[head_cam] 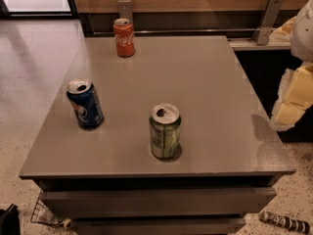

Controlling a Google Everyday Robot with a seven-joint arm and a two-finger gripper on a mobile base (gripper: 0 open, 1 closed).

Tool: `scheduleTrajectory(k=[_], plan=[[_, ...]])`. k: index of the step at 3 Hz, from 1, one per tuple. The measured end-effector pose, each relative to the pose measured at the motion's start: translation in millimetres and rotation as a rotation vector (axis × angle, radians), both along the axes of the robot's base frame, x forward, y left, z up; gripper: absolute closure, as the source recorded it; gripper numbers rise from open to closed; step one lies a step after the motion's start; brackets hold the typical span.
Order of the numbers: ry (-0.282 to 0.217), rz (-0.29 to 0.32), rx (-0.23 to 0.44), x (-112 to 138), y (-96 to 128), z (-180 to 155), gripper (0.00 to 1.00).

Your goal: Pick coke can

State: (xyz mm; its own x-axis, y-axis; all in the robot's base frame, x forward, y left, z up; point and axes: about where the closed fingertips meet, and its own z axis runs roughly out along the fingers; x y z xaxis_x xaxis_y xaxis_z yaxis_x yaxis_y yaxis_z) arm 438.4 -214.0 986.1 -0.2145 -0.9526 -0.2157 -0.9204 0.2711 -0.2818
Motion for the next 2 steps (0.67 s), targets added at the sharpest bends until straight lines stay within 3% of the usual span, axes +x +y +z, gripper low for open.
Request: scheduleTrajectory(k=[2], plan=[[-0.041, -0.01, 0.027, 5.9, -2.5, 5.0, 0.0]])
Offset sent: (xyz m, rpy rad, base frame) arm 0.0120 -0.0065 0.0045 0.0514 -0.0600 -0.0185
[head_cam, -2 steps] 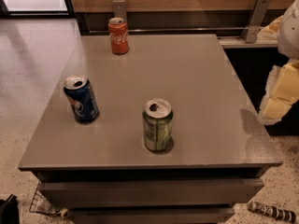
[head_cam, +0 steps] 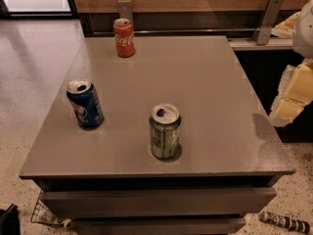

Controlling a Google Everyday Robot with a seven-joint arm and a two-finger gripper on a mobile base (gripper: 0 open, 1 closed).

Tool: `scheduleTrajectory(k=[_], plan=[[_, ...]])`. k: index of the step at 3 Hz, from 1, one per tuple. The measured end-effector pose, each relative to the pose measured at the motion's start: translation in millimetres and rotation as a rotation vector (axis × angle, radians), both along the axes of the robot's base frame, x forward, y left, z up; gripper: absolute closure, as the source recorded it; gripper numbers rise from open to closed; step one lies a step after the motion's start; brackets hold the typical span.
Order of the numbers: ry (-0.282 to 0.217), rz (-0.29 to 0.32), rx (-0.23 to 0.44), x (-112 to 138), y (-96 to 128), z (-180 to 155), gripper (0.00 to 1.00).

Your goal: Pick coke can

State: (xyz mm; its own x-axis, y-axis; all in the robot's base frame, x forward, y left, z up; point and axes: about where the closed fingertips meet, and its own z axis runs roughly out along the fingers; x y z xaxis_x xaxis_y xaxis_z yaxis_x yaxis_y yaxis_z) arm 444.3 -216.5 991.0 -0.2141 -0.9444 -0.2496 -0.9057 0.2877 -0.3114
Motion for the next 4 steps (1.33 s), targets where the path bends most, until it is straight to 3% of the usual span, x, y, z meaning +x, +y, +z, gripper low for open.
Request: scheduleTrajectory(k=[1, 2, 3, 4], plan=[[-0.081, -0.005, 0.082, 24.1, 0.4, 3.1, 0.0], [-0.168, 0.018, 0.287, 68.5, 18.5, -10.6, 0.0], [-0.24, 0.067, 0.521, 112.9, 55.8, -30.6, 0.0], [-0.414, 0.097, 0.823, 186.4, 99.3, -17.9, 0.0]])
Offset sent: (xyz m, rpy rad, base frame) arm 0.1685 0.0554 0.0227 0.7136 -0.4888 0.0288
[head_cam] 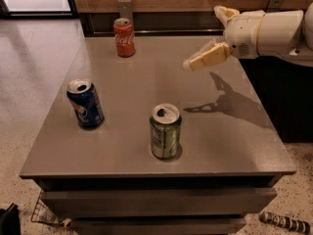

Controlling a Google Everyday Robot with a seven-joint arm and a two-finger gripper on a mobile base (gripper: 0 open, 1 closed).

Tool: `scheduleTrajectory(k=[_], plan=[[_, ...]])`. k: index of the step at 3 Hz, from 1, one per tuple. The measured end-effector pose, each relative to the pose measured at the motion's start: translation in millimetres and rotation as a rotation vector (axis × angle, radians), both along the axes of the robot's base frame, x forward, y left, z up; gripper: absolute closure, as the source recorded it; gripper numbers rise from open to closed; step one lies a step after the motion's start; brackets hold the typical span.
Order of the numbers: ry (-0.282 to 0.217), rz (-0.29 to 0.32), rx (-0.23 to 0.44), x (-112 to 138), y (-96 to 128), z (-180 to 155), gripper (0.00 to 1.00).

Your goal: Pick coke can

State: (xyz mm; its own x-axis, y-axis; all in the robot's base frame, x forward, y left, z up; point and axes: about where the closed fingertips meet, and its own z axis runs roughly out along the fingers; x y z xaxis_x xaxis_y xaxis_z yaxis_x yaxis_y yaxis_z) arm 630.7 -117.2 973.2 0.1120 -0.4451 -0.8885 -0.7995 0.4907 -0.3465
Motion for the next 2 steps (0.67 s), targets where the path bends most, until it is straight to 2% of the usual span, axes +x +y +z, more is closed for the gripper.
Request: scheduleTrajectory(k=[1, 2], plan=[[-0.086, -0.026, 0.157, 36.5, 19.6, 10.2, 0.0], [-0.08, -0.024, 0.159, 38.3, 21.4, 8.8, 0.0]])
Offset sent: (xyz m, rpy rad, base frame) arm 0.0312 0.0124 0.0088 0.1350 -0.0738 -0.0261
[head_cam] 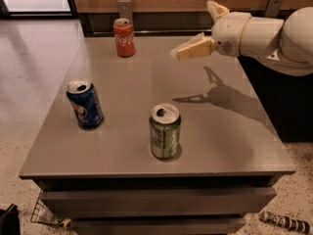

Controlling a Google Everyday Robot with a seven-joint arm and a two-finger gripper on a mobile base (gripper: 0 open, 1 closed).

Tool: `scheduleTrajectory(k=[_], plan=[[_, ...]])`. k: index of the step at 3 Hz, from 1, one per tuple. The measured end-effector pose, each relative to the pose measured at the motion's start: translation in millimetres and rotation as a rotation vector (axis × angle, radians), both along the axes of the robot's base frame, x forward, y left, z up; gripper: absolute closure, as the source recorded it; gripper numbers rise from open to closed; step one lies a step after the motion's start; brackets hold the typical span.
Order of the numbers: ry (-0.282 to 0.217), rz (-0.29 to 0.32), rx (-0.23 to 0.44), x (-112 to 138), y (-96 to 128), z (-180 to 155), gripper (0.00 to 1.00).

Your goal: Pick coke can

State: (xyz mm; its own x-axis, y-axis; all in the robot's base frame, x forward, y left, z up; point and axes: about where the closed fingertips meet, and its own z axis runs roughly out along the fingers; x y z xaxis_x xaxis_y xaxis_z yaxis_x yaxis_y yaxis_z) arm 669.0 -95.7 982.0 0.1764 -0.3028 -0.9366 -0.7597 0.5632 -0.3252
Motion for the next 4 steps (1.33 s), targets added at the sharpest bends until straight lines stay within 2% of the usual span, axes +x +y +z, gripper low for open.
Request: scheduleTrajectory(k=[1, 2, 3, 4], plan=[[0.013, 0.005, 0.006, 4.1, 4.2, -3.1, 0.0], [0.079, -0.003, 0.024, 33.6, 17.8, -21.5, 0.0], [0.166, -0.023, 0.072, 81.3, 41.8, -51.3, 0.0], [0.197, -0.03, 0.107, 104.0, 55.2, -65.0, 0.0]])
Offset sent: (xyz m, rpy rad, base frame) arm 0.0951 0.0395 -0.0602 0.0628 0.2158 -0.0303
